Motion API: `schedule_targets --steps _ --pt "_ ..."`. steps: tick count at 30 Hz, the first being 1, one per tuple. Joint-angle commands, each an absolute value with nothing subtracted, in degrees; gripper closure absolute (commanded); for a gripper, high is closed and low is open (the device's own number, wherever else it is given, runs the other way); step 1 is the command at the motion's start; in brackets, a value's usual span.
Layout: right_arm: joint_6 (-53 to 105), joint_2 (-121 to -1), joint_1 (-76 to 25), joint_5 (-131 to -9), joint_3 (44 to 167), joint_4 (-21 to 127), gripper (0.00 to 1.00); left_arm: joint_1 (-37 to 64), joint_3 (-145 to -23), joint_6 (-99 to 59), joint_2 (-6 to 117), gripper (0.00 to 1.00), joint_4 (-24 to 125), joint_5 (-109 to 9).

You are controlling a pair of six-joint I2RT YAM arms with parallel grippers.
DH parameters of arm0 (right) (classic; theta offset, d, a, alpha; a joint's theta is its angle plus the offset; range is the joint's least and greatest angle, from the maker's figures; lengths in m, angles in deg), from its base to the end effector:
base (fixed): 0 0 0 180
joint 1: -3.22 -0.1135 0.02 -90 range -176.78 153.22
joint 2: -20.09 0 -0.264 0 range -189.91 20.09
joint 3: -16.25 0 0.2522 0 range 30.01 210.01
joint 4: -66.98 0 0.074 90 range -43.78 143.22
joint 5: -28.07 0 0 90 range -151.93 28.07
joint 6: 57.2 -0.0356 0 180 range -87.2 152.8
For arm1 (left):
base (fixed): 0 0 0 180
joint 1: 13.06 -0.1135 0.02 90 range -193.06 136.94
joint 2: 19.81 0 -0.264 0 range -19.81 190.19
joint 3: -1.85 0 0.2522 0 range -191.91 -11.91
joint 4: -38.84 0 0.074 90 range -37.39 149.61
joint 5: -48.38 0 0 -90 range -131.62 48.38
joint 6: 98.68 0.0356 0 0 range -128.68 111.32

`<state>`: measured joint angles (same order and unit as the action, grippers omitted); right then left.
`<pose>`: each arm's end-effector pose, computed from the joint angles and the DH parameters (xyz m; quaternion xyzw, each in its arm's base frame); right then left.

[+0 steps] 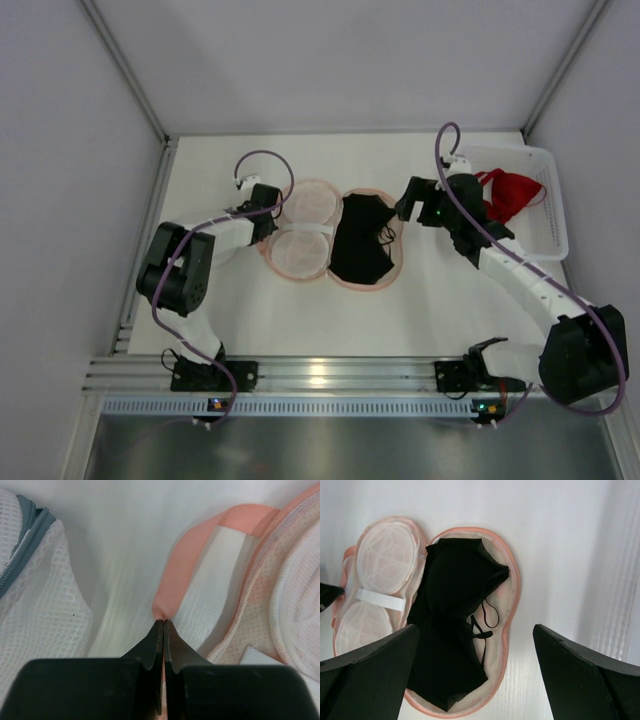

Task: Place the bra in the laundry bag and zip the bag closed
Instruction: Close the laundry bag at the center of the board.

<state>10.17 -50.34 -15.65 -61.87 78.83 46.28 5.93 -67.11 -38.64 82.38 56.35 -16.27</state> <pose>0.2628 0.0898 0.2754 0.0285 0.8592 0.1806 0.4779 0.3396 -0.1007 0.1511 -0.1612 0.9077 0.0523 0.3839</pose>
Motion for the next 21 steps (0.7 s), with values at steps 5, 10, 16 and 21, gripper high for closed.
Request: schedule_targets --steps 5,10,16,21 --pt "8.4 -47.2 -15.3 -63.6 76.4 48.3 0.01 5.8 -68.2 -36.4 80.3 1.00 61.7 -16.5" --pt "6.0 -47.3 -15.3 -64.0 72.8 52.0 0.00 6.0 -68.9 -34.2 75.7 1.00 61.9 -17.8" --pt "5.0 -42.2 -15.2 -60.2 69.8 52.0 0.01 7.1 -73.6 -31.2 75.9 1.00 63.8 -18.9" --pt "4.9 -40.6 -15.2 -61.1 68.4 51.5 0.01 9.9 -75.9 -29.9 72.8 1.00 64.9 -17.4"
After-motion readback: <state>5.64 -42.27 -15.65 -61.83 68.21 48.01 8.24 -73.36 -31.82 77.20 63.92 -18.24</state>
